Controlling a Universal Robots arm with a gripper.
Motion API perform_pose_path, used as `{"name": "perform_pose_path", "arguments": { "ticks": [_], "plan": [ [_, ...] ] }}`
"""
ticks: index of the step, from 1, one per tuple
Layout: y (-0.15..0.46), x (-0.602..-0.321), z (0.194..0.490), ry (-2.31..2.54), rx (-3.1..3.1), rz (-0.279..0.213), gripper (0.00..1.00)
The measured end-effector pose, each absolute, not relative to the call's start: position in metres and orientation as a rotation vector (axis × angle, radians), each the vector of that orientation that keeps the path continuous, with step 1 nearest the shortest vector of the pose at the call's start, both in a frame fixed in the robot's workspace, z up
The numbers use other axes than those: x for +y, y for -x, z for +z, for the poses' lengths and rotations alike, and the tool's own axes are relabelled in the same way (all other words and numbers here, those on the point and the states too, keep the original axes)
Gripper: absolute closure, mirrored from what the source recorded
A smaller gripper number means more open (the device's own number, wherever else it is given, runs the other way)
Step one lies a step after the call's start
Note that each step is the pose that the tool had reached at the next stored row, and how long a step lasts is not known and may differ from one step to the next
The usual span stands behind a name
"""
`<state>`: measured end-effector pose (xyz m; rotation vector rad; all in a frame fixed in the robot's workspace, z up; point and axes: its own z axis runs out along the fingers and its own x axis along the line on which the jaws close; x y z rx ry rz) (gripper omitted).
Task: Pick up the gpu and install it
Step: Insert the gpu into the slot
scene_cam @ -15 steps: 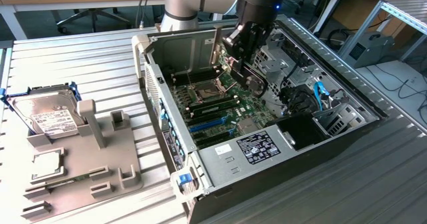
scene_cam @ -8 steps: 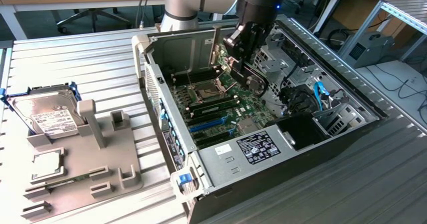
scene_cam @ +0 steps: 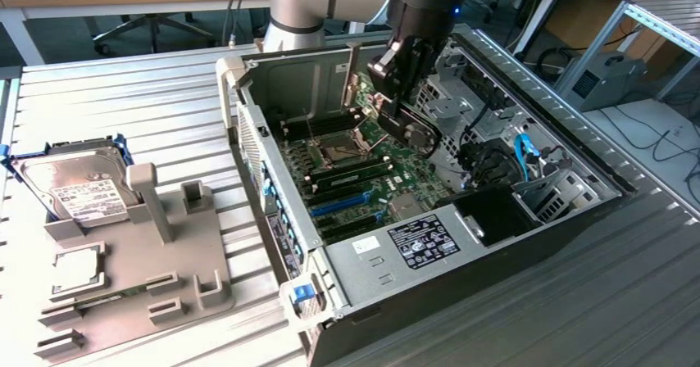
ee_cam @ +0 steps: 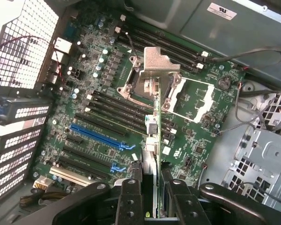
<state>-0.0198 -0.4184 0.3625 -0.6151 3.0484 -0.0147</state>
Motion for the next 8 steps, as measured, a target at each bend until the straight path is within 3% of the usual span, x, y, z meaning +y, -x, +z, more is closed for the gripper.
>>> {"name": "perform_pose_path", "arguments": {
  "ticks": [8],
  "plan": [
    [0.0198,-0.4184,0.3625,0.676,3.035,-0.014,0.74]
  ]
}}
